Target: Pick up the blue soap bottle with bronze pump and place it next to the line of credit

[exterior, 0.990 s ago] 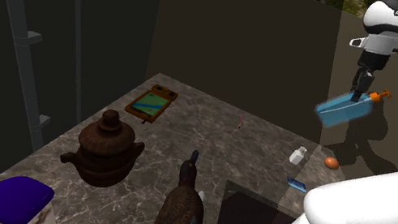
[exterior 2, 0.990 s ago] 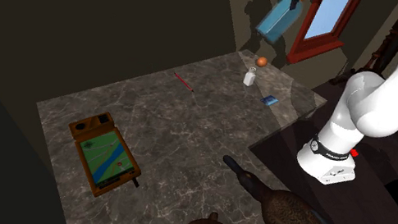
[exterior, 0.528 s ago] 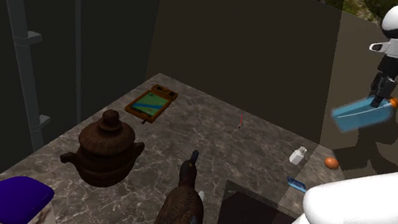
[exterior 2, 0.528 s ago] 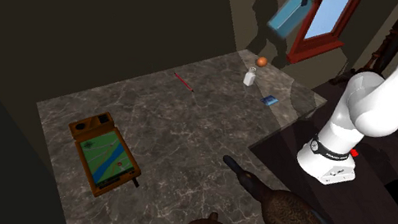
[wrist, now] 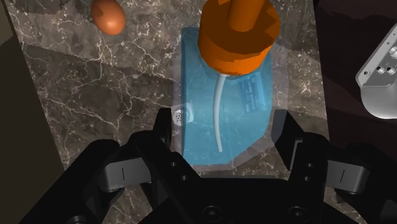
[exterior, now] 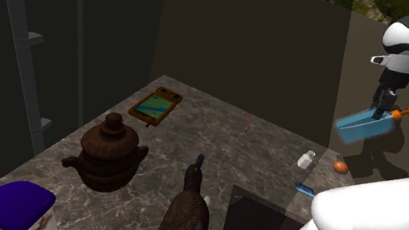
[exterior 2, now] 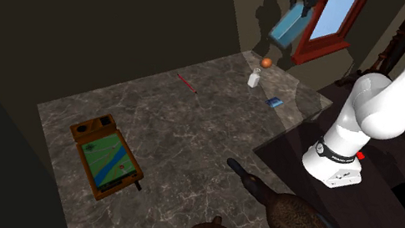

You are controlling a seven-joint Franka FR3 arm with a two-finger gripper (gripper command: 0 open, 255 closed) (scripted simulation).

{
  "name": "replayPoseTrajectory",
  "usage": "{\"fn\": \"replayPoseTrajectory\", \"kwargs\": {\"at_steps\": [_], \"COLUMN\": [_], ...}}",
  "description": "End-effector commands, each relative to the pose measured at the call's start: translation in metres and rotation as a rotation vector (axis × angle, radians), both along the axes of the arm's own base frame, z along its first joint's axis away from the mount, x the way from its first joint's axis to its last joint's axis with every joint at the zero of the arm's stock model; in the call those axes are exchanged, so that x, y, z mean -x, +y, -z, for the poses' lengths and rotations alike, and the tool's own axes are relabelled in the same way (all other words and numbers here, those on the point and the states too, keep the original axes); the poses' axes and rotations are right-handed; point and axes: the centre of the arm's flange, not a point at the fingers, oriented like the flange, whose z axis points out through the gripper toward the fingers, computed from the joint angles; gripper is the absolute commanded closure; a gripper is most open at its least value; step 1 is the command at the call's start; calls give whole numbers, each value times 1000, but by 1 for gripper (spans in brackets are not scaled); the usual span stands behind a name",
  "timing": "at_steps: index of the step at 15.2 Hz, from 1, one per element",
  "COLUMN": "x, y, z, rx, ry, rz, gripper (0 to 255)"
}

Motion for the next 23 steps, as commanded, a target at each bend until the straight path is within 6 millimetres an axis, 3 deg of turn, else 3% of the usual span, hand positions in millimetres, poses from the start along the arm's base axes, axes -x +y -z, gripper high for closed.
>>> {"fn": "replayPoseTrajectory", "kwargs": {"at_steps": [1,23], "x": [1,1], "y": [0,0], "z": [11,127], "rx": [1,1], "ry": [-1,-1], "rz": [0,0], "gripper": [255,255]}}
